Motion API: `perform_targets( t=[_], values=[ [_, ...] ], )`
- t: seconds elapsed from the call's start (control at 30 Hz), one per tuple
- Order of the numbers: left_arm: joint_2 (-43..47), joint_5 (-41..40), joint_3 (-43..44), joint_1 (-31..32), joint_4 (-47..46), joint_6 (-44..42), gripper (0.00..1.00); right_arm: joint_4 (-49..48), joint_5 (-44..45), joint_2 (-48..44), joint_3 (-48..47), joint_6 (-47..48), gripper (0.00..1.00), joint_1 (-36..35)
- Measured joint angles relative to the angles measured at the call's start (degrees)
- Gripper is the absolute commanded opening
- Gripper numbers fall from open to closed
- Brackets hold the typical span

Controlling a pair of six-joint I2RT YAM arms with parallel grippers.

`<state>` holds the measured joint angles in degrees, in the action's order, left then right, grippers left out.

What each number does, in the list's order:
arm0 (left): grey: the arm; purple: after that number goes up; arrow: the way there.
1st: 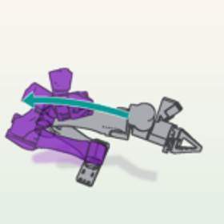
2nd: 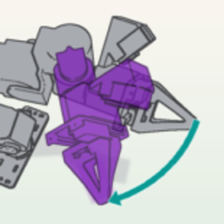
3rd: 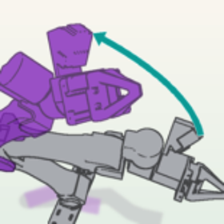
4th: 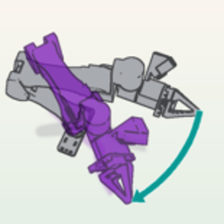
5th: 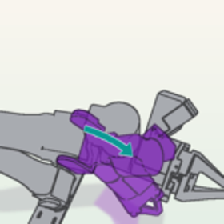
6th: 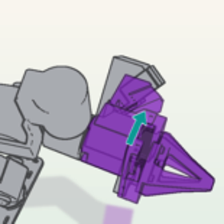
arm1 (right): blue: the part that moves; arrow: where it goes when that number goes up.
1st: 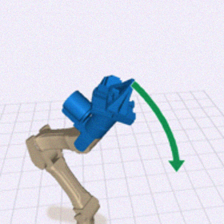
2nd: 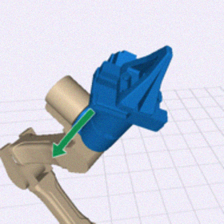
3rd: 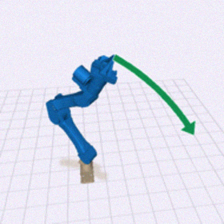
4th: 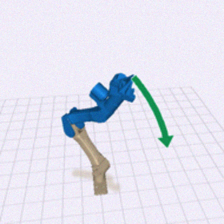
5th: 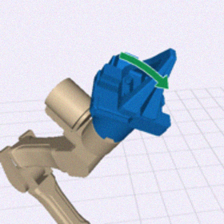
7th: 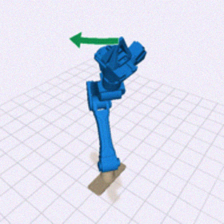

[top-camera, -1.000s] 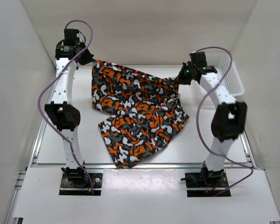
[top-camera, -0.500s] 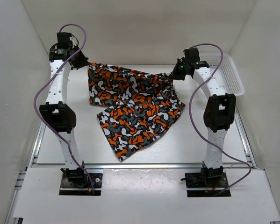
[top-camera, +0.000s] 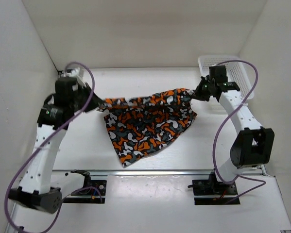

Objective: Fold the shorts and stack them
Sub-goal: Fold the shorts

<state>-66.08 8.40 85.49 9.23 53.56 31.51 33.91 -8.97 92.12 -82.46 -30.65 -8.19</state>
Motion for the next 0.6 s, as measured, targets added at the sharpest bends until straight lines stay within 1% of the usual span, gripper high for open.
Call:
perform_targets(
  t=[0.17,0.3,0.43,0.6],
  values=[
    [9.31,-0.28,-16.33,8.83,1.09,4.04,0.10,0.81,4.11,-7.10,9.38,-0.20,0.00,2.27],
    [14.40,-0.17,-25.68,14.12,2.56,7.10,0.10,1.90,6.43,-13.07,14.47,-0.13,0.00,2.67],
    [17.42,0.07,-31.36,19.04,3.65,9.05,0.10,2.80,9.05,-20.13,20.26,-0.04,0.00,2.54],
    [17.70,0.61,-36.00,21.57,5.57,10.43,0.10,5.49,12.57,-28.85,27.50,-0.66,0.00,2.54]
  ],
)
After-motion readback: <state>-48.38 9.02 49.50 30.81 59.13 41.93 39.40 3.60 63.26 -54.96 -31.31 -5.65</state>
